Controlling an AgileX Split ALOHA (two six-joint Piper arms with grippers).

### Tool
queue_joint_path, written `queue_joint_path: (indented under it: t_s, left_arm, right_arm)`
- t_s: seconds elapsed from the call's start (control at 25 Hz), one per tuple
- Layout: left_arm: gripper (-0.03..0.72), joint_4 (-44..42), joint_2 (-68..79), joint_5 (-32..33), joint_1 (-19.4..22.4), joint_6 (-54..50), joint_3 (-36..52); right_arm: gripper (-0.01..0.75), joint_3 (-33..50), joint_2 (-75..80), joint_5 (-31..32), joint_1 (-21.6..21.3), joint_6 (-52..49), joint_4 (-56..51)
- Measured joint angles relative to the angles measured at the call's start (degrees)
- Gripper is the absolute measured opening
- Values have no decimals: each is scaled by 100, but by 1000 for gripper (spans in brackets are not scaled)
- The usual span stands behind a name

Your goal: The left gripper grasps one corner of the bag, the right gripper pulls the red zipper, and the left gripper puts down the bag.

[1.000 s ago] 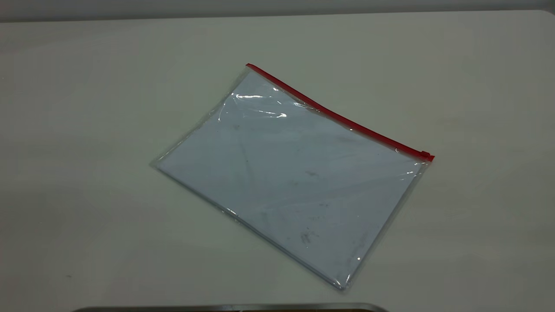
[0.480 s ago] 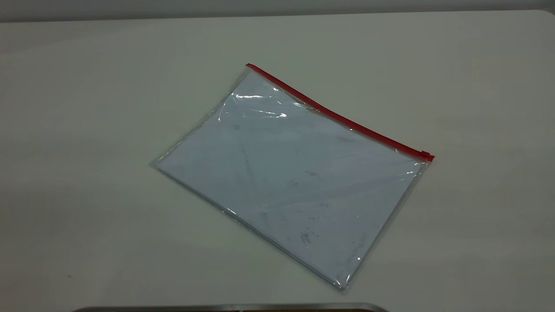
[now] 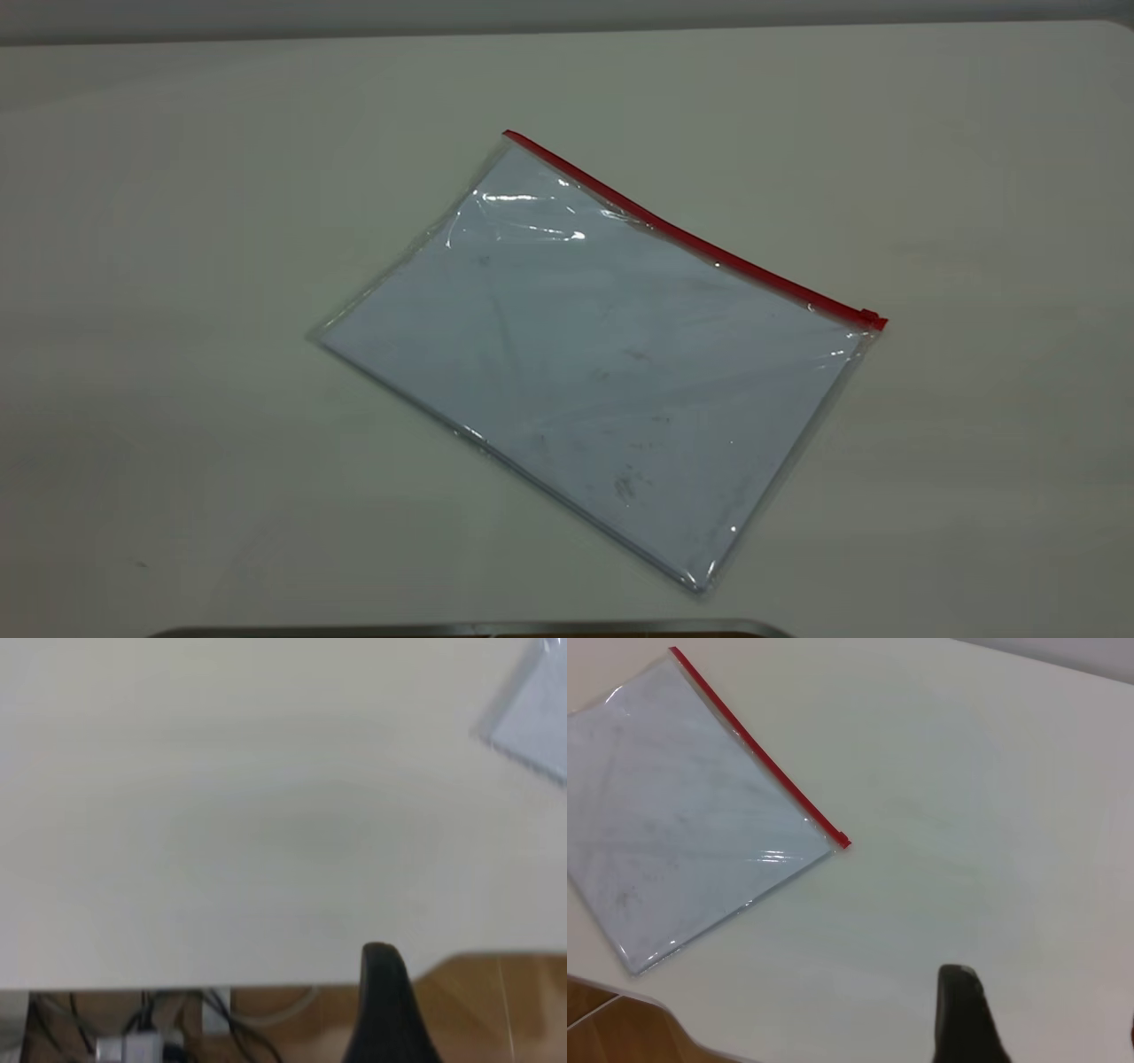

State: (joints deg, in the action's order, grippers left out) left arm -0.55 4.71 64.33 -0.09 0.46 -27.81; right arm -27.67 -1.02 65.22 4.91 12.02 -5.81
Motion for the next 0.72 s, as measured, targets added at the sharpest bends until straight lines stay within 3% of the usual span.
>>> queue_joint_path:
  t_s: [0.72]
  left_arm:
    - [567,0,-580,63,106,0,0]
  right_arm:
    - [373,0,0,-4,0,0,0]
